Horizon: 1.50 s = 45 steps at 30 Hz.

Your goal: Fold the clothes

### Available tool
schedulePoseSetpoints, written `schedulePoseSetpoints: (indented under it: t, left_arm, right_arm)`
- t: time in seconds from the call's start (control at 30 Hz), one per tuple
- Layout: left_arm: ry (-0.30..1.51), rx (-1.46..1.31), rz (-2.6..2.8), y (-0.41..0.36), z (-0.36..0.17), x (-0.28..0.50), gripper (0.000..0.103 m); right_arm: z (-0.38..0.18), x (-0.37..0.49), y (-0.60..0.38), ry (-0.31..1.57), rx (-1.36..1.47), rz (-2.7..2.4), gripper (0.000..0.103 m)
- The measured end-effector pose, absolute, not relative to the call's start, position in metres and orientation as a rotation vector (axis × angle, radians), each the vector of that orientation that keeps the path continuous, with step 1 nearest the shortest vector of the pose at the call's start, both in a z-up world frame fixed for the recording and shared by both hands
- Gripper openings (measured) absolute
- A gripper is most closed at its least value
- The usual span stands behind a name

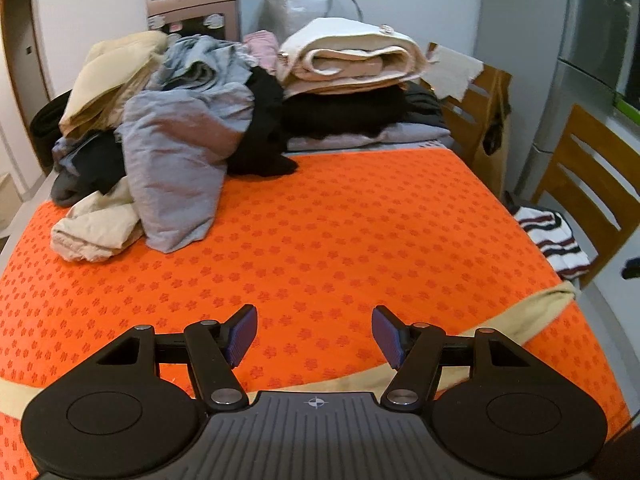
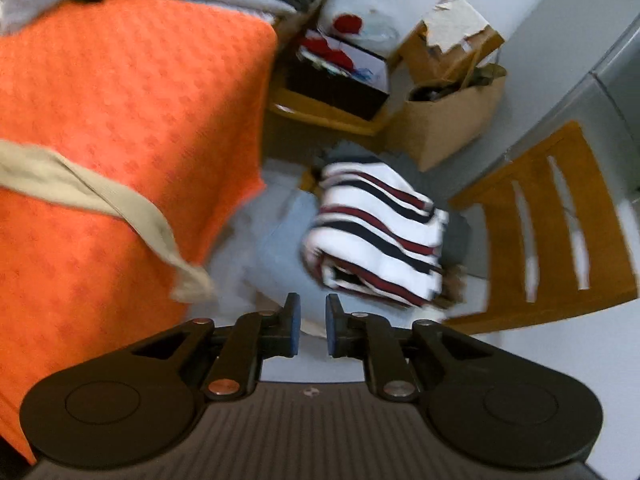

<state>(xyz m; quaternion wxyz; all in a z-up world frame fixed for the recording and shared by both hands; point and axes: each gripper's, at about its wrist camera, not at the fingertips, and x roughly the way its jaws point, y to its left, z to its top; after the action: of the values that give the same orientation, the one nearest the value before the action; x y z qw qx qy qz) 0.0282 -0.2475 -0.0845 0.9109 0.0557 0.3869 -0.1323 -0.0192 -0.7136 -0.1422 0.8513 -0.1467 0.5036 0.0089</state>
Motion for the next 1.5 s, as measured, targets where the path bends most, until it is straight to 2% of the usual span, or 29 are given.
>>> schedulePoseSetpoints:
  t: [0.33, 0.97, 1.1, 1.33, 1.5]
  left_arm:
    - [0.815, 0.144, -0.328, -0.252, -0.085, 0.024, 0.07]
    - [0.857, 0.148, -0.321, -0.251, -0.091, 0.019, 0.07]
    - [0.86, 0.153, -0.32, -0.251, -0.092, 0.02, 0.07]
    - [0.865, 0.164, -0.332, -0.252, -0.094, 0.022, 0.07]
    - [0.879, 0.172, -0.34, -0.252, -0.1, 0.023, 0.07]
  right_arm:
    - [-0.159, -0.016, -0.667, 0.99, -0.313, 0.368, 0.017]
    - [-0.199, -0.005, -0.656, 0.982, -0.386, 0.472, 0.017]
    - [-0.199, -0.006, -0.661, 0.975, -0.343, 0.462, 0.017]
    - [-0.177, -0.009, -0.682, 0.886, -0.102, 0.463, 0.017]
    - [-0.179, -0.007, -0.68, 0.877, -0.103, 0.465, 0.017]
